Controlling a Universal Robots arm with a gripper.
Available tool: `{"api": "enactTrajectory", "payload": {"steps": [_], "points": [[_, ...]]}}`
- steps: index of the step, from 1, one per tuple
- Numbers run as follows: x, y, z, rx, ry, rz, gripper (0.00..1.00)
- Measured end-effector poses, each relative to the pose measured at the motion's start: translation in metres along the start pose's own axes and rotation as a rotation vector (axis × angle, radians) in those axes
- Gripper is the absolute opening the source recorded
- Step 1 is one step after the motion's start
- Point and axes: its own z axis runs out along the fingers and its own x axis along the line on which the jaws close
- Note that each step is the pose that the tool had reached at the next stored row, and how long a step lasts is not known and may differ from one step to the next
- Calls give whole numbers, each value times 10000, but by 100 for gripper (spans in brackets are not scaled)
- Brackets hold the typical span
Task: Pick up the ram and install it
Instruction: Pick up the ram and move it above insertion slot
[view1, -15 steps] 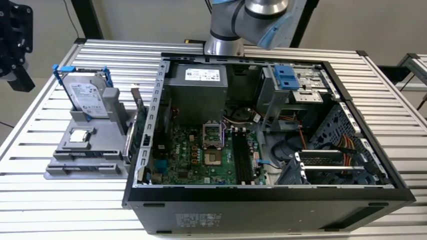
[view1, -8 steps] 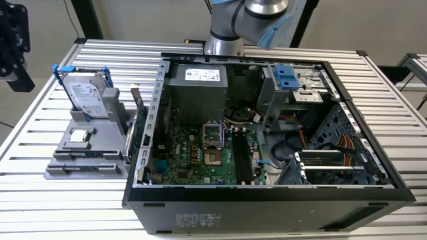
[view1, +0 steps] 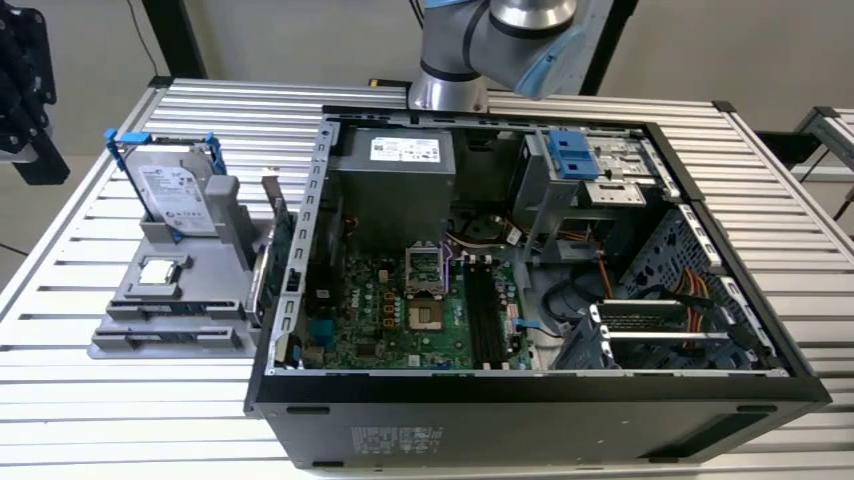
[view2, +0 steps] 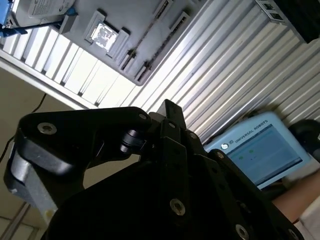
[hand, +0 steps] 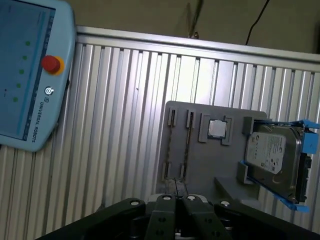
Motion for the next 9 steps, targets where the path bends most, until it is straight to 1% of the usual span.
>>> {"api": "enactTrajectory", "payload": {"steps": [9], "points": [[0,0,0,15,1,-1,0]]}}
